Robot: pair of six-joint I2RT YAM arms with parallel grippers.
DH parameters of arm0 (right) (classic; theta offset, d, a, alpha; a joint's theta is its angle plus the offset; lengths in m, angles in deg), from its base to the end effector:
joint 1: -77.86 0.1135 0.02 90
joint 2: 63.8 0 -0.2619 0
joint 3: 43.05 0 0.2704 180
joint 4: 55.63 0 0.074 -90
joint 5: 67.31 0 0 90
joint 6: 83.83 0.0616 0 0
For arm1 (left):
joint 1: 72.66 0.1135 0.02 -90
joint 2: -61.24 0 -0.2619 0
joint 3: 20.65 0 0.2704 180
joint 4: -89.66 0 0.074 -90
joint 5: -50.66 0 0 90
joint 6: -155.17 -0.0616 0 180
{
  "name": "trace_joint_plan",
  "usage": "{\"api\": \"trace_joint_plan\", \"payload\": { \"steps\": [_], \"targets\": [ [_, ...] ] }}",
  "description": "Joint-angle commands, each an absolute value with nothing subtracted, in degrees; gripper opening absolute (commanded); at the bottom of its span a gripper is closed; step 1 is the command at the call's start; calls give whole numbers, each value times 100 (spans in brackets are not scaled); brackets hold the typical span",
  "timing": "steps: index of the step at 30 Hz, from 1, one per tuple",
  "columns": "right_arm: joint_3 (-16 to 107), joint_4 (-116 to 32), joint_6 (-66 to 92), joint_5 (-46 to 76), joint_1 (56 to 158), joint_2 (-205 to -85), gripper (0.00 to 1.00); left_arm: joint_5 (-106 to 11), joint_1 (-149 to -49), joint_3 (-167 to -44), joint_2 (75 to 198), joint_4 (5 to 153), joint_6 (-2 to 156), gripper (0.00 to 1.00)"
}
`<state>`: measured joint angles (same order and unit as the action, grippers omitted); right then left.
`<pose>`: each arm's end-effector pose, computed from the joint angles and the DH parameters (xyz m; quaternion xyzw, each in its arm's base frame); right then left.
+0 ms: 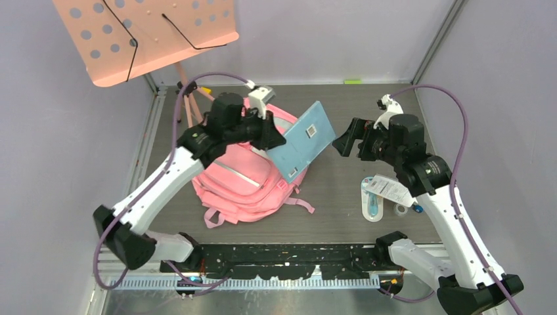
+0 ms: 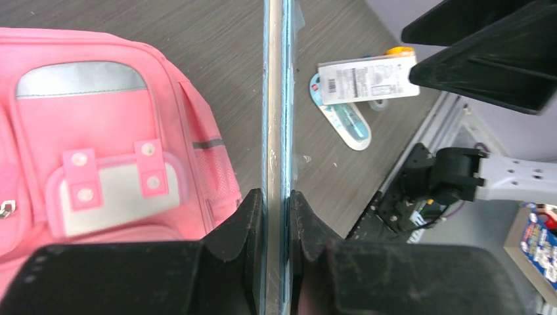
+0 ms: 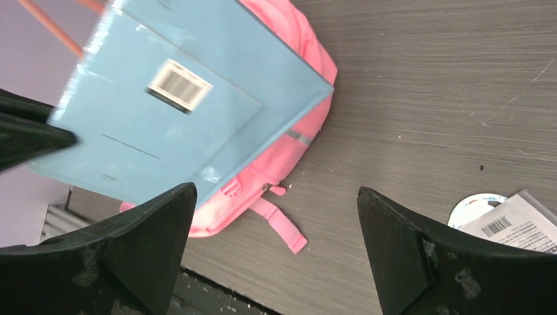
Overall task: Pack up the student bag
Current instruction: Pick up the book from the center of the board, then place the book in the student bag.
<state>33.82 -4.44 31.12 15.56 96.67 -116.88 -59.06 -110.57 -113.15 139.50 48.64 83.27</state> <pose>0.2153 0.0814 0.3698 0.0134 0.8533 0.2425 0.4614 0.2607 -0.2294 0.3770 0.2327 0.8111 -0.3712 0.3874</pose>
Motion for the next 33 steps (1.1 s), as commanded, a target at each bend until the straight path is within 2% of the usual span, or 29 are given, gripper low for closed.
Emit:
{"api": "trace_joint_plan", "payload": {
  "steps": [1,6,17,23,25,28,33],
  "targets": [
    [3779,475,2529,773,9650,-11652,100,-7024,-10684,-11111,12992,4716,8524,0],
    [3555,80,2577,-1013,9649,-11631,99,-8024,-10294,-10829,12443,4489,8696,0],
    [3496,-237,2417,-1735,9650,-11889,99,-9659,-9991,-10359,12088,5044,9178,0],
    [3442,-394,2435,-2145,9655,-12106,99,-9913,-9984,-10312,12037,5241,9205,0],
    [3318,-719,2736,-2408,9657,-12095,98,-9915,-9982,-10333,12062,5194,9143,0],
    [2905,-1967,3580,-2849,9651,-12073,98,-9913,-9982,-10366,12095,4975,8919,0],
    [2600,-3232,4831,-3544,9658,-11995,87,-9942,-9982,-10267,11962,4930,8722,0]
  ]
}}
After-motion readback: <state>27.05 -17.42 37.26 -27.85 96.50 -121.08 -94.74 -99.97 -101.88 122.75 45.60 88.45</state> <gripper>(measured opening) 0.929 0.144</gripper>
